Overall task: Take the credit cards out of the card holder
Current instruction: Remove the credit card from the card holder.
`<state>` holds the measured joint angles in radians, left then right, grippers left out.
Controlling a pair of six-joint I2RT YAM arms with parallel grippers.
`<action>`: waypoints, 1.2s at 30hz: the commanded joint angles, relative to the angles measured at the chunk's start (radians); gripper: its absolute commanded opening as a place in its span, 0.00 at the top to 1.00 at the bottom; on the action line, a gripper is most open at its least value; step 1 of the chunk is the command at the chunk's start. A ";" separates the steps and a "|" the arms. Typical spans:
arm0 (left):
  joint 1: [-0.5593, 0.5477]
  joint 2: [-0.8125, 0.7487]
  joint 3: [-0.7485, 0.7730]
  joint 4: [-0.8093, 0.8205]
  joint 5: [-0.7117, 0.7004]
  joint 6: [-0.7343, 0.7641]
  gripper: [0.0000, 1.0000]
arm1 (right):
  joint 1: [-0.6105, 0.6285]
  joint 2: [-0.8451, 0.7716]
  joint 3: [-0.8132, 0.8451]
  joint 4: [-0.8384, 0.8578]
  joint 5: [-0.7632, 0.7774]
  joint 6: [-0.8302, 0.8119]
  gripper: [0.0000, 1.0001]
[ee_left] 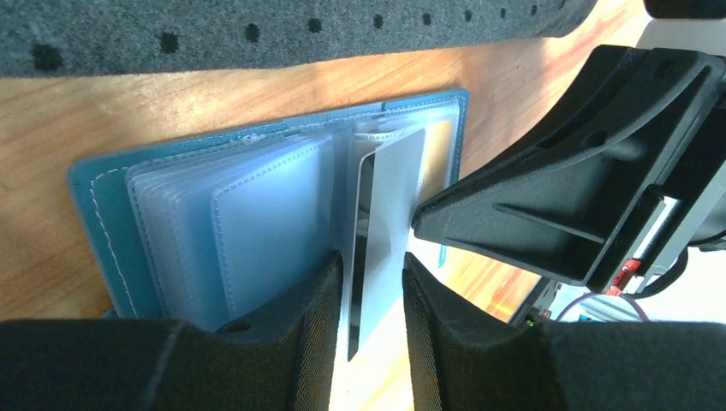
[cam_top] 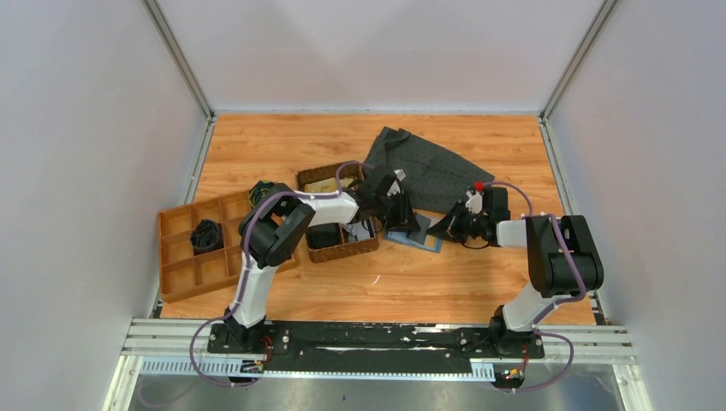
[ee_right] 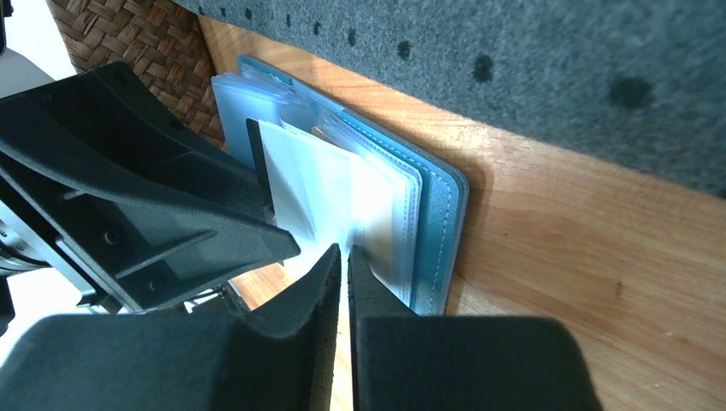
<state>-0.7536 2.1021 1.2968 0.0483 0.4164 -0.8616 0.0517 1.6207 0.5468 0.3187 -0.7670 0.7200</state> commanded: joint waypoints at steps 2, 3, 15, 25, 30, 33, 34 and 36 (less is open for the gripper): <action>0.009 -0.051 -0.032 -0.011 -0.004 0.020 0.62 | 0.014 0.031 -0.005 -0.041 0.040 -0.014 0.91; 0.013 -0.055 -0.034 -0.012 -0.003 0.022 0.62 | 0.014 0.032 -0.007 -0.042 0.043 -0.014 0.91; 0.040 -0.048 -0.036 0.034 0.092 0.013 0.76 | 0.014 0.036 -0.011 -0.044 0.050 -0.015 0.91; 0.040 -0.025 -0.032 0.041 0.124 0.012 0.79 | 0.014 0.038 -0.011 -0.043 0.048 -0.013 0.91; 0.040 -0.012 -0.025 0.045 0.131 0.008 0.83 | 0.014 0.036 -0.011 -0.043 0.046 -0.011 0.91; 0.039 -0.011 -0.024 0.045 0.131 0.009 0.95 | 0.015 0.036 -0.013 -0.043 0.047 -0.009 0.91; 0.040 -0.010 -0.024 0.044 0.131 0.008 1.00 | 0.014 0.037 -0.013 -0.043 0.046 -0.010 0.91; 0.039 -0.009 -0.024 0.045 0.132 0.008 1.00 | 0.014 0.038 -0.014 -0.041 0.046 -0.011 0.91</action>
<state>-0.7113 2.0697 1.2659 0.0807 0.5247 -0.8577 0.0517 1.6279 0.5468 0.3252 -0.7704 0.7235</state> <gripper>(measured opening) 0.012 0.087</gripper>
